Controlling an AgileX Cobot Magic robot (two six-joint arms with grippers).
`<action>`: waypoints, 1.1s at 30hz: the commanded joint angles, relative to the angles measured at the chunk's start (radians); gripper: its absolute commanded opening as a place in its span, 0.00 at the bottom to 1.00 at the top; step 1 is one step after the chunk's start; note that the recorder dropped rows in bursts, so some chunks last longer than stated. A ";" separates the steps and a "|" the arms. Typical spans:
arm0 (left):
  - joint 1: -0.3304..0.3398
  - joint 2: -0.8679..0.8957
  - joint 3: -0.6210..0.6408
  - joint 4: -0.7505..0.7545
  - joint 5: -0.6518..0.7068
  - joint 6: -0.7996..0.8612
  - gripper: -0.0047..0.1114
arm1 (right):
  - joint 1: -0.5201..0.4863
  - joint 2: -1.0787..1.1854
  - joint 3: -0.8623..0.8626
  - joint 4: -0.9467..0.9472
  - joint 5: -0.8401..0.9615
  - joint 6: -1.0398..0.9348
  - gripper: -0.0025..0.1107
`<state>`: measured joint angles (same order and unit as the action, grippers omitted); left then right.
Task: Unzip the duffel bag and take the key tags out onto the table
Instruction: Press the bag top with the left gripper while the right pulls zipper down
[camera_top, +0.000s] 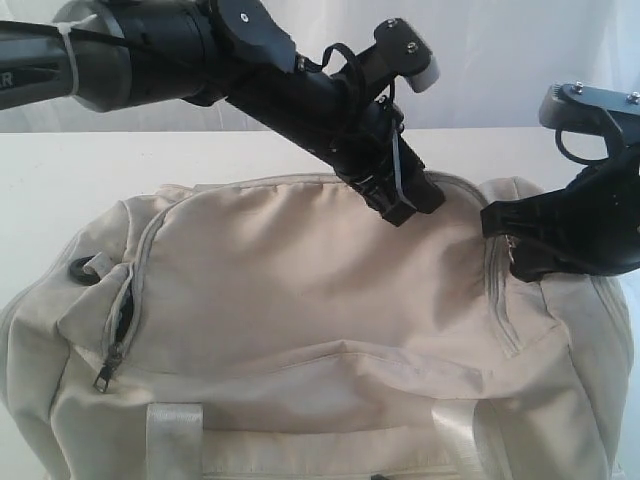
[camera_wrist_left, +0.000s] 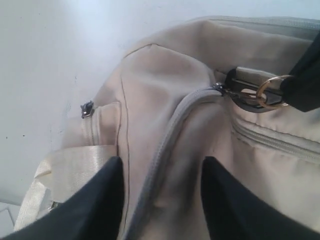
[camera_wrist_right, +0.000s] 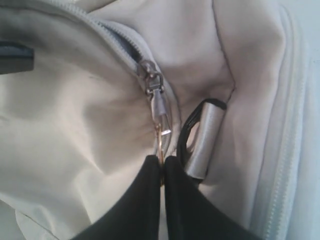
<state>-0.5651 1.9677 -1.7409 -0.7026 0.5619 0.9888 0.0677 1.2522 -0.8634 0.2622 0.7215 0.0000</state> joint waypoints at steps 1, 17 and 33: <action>-0.005 0.004 -0.007 -0.057 -0.024 0.004 0.30 | -0.008 -0.006 0.019 0.006 -0.004 0.007 0.02; -0.005 0.012 -0.007 -0.104 -0.150 -0.029 0.04 | 0.005 -0.038 0.026 0.137 0.089 -0.079 0.02; -0.005 0.012 -0.007 -0.102 -0.190 -0.029 0.04 | 0.042 -0.221 0.078 0.145 0.204 -0.085 0.02</action>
<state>-0.5734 1.9904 -1.7409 -0.7865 0.4275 0.9705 0.1015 1.0675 -0.8136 0.4038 0.8492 -0.0702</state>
